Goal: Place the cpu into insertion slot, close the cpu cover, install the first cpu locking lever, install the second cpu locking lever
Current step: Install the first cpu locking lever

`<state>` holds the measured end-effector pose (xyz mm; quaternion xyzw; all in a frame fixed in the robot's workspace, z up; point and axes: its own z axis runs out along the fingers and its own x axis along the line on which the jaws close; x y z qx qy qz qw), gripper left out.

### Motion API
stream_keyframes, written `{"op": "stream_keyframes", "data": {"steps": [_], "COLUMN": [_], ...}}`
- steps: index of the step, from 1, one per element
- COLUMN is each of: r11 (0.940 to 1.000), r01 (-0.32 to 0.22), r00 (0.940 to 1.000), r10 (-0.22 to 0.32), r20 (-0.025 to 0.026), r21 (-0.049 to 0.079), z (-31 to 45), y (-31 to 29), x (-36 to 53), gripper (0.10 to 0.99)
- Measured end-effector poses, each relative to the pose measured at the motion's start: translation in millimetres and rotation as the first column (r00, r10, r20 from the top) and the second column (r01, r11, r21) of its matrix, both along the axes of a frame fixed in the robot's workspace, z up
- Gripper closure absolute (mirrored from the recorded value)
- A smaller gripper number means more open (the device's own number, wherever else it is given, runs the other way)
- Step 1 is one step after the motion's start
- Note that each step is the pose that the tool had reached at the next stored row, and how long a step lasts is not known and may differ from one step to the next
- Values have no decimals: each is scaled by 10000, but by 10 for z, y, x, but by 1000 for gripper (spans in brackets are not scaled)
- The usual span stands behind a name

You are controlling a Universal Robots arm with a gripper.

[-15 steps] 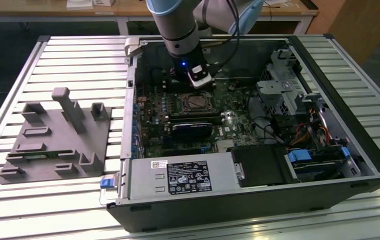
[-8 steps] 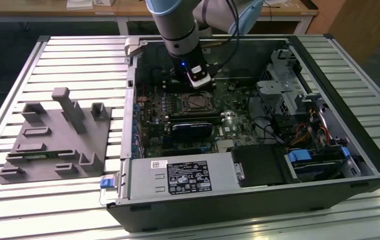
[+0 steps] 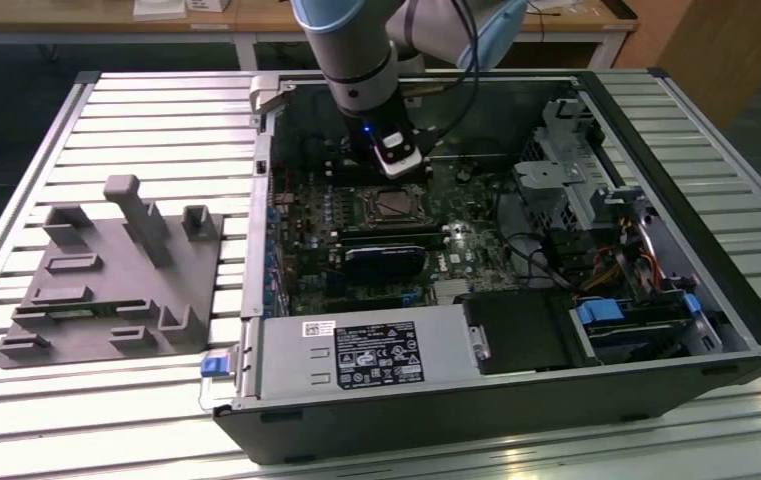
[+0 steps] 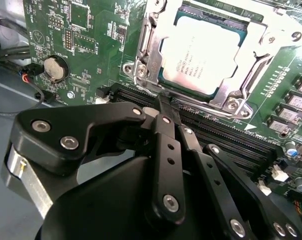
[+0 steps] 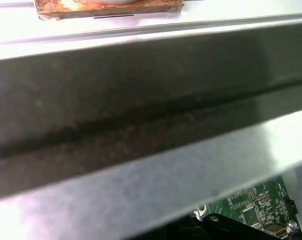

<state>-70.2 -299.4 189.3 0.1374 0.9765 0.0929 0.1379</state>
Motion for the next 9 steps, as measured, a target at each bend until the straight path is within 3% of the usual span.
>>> {"op": "stream_keyframes", "data": {"steps": [9], "r11": [10000], "r01": [2], "r00": [10000], "r10": [-2], "r20": [-6], "r21": [27], "z": [-24], "y": [-9], "x": [6], "gripper": [980]}}
